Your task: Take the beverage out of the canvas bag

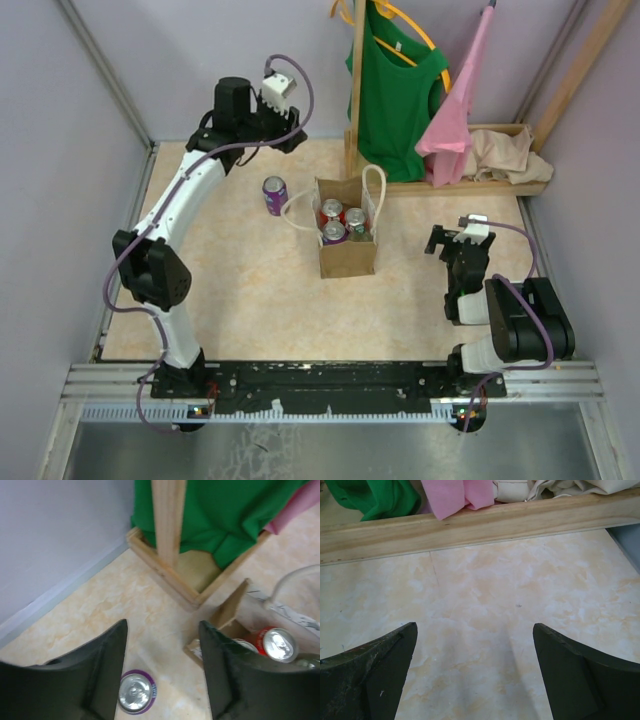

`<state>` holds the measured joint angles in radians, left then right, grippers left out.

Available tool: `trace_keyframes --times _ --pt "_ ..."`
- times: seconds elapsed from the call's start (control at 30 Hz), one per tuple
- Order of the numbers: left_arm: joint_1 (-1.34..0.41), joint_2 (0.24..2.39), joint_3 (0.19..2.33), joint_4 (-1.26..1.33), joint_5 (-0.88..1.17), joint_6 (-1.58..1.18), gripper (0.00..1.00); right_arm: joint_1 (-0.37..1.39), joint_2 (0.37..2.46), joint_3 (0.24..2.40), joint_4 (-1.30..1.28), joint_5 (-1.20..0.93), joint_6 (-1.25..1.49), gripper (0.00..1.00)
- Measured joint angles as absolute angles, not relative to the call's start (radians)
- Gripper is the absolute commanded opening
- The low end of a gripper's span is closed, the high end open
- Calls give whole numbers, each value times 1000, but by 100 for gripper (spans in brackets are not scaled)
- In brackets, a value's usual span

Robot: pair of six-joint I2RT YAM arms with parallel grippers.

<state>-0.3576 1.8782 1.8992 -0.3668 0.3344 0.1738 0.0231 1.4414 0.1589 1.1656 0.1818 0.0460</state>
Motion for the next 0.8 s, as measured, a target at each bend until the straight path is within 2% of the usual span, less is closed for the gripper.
trace_keyframes --times 0.03,0.07,0.27,0.7,0.8 --pt "-364 1878 1909 -377 360 183 45 23 1441 159 1166 182 46 99" --pt "-372 1878 1919 -392 382 192 41 23 1441 159 1166 182 46 99" --pt "-426 1889 1927 -482 456 237 42 23 1441 159 1166 182 46 99" --pt "-492 2022 1998 -638 505 306 66 23 1441 159 1166 182 46 99" --pt "-493 2043 2001 -677 508 317 67 23 1441 159 1166 182 46 99"
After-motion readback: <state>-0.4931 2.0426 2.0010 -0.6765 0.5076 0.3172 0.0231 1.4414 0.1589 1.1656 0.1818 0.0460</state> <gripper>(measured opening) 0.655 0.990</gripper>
